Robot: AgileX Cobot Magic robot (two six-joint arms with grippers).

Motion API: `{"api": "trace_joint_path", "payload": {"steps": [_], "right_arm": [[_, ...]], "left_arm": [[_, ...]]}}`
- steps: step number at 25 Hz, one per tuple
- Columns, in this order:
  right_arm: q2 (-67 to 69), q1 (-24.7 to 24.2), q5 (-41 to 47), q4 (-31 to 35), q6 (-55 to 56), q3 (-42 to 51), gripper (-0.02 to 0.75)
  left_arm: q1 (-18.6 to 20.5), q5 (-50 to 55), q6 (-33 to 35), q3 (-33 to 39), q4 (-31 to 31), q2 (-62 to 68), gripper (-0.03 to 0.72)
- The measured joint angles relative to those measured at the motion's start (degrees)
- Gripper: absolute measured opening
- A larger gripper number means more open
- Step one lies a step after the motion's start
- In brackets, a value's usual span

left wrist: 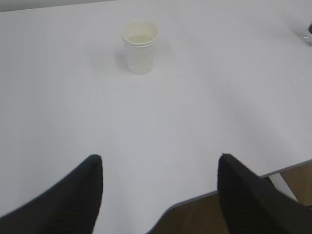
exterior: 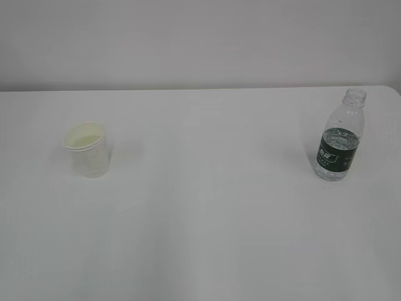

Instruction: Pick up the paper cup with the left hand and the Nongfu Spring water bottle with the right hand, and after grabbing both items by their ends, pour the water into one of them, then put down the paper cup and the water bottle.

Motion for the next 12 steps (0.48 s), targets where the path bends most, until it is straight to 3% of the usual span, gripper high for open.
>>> {"api": "trace_joint_path", "payload": {"steps": [12], "right_arm": [[0.0,0.0,-2.0,0.0,0.0,1.1,0.533]], "left_arm": [[0.0,0.0,0.0,0.0,0.1,0.0,0.524]]}}
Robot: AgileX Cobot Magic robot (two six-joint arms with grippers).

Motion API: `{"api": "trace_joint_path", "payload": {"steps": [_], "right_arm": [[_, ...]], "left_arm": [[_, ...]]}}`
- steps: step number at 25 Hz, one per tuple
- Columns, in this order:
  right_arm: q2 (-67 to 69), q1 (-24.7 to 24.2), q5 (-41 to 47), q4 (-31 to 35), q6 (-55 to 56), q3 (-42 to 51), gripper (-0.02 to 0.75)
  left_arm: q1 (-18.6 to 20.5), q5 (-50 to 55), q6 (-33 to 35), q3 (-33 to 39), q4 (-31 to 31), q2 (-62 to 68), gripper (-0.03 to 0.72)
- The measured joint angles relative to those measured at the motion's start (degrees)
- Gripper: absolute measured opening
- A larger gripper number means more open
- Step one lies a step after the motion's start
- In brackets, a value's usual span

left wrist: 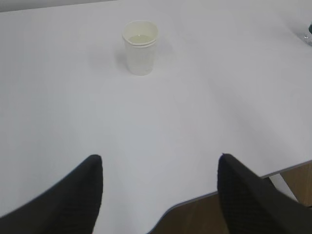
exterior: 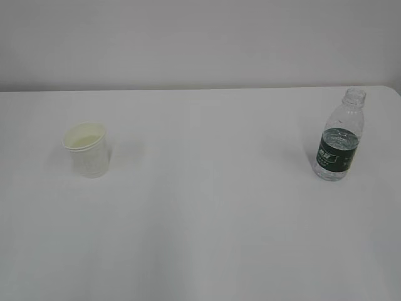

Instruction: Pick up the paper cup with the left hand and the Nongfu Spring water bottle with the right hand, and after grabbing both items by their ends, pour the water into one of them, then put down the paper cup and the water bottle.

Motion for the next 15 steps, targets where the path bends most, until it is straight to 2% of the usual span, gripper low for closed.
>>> {"api": "trace_joint_path", "payload": {"steps": [15], "right_arm": [[0.0,0.0,0.0,0.0,0.0,0.0,0.532]], "left_arm": [[0.0,0.0,0.0,0.0,0.0,0.0,0.524]]}}
